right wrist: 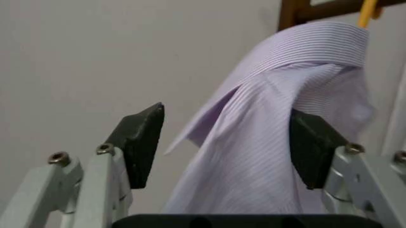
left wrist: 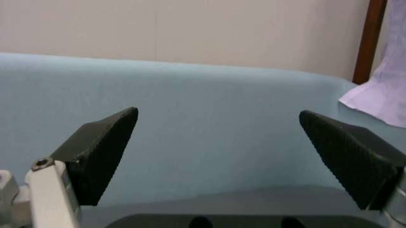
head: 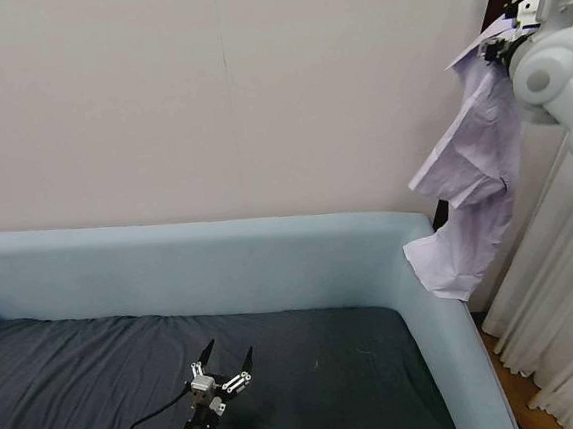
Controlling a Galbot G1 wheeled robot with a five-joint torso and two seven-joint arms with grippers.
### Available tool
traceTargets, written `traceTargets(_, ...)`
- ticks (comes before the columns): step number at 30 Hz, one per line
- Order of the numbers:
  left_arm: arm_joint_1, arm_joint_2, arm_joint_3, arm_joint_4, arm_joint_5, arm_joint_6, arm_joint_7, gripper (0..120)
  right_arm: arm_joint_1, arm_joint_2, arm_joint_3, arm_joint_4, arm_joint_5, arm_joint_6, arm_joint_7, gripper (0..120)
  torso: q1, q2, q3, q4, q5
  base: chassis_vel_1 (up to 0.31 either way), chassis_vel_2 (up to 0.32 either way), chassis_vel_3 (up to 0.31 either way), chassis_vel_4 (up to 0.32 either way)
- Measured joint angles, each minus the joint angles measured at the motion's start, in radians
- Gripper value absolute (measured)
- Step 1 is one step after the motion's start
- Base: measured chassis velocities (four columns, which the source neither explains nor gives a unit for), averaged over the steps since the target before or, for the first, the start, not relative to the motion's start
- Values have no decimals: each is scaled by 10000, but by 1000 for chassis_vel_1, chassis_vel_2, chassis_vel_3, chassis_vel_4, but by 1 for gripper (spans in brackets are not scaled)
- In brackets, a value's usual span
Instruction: Pick up the clothes from the sofa and hang them on the clothes hanger.
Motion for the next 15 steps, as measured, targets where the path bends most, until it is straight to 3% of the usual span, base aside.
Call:
traceTargets(4, 459, -132, -488, -471, -649, -99, 294, 100, -2626, -874, 1221, 1648, -968, 2022, -1420, 86, -1, 0, 0, -13, 12, 0, 0, 0, 0)
traceTargets(6, 597, -194, -657, -591, -743, -154, 401, 100, -3277, -931, 1538, 2047, -1269, 2482, -1517, 91, -1, 0, 0, -12, 8, 0, 0, 0, 0)
traceTargets(8, 924, -368, -1068, -893, -809, -278, 611, 100, -4385, -715, 2184, 2678, -1615, 2936, -1533, 98, -1, 1, -1, -12, -1, 0, 0, 0, 0)
traceTargets(11, 1382, -609, -1569, -1326, -879, -443, 757, 100, -5850, -128, 2875, 3337, -2188, 3069, -1543, 100, 0, 0, 1, 7, 4, 0, 0, 0, 0)
traceTargets(14, 1834, -905, -2051, -1940, -1040, -561, 858, 100, -7985, 653, 3881, 3968, -3418, 3448, -1923, 100, 0, -1, 1, -3, 1, 0, 0, 0, 0)
traceTargets(15, 1834, -905, -2051, -1940, -1040, -561, 858, 100, -7985, 653, 3881, 3968, -3418, 3448, -1923, 100, 0, -1, 1, -3, 1, 0, 0, 0, 0)
